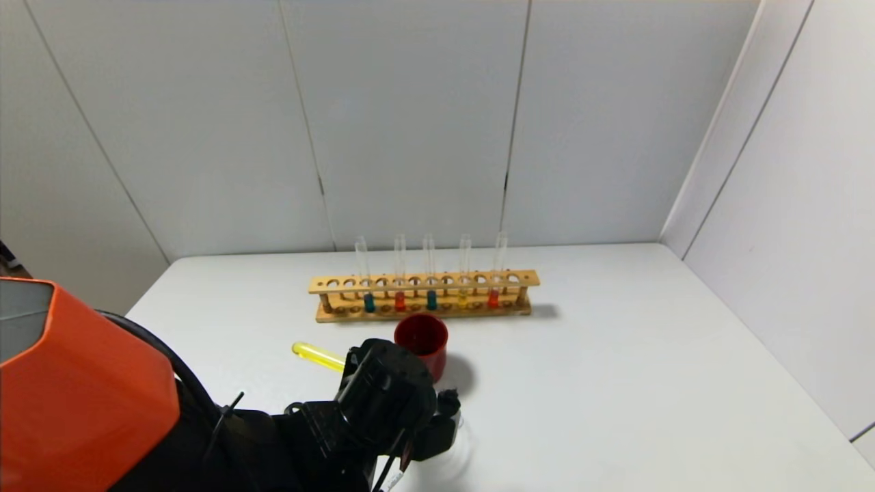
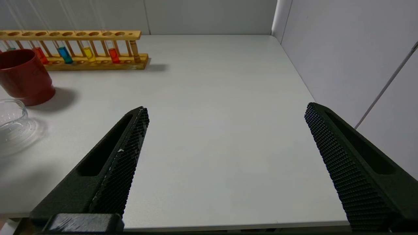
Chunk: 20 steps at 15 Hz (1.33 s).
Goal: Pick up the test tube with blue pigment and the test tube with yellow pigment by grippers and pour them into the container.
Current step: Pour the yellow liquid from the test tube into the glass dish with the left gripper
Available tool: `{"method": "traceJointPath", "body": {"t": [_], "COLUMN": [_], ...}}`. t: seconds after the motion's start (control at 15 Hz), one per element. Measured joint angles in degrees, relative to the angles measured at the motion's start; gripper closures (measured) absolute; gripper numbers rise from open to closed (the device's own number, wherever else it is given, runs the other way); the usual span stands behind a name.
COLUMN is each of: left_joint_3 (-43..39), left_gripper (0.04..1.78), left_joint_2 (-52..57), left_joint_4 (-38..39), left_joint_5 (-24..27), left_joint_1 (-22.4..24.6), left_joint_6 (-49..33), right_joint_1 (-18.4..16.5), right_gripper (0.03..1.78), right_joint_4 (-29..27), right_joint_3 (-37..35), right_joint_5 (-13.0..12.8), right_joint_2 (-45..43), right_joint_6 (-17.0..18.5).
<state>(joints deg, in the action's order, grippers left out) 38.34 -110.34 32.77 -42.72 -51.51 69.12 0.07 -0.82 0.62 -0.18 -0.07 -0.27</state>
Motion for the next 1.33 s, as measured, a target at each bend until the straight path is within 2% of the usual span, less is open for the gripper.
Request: {"method": "traceJointPath", "body": {"t": [1.33], "left_joint_3": [1.4], "left_gripper": [1.5], "left_joint_2": [-4.05], "left_joint_4": [0.3], "left_joint_5": [-1.02], "left_joint_1": [0.21], "left_joint_6": [4.28], "right_joint_1": [0.0], "right_gripper": [0.07], "right_joint_4": [-0.02], "right_joint_3": [-0.02], "right_joint_5": [0.0], "right_joint_2": [0.0], "right_joint_6": [0.0]}}
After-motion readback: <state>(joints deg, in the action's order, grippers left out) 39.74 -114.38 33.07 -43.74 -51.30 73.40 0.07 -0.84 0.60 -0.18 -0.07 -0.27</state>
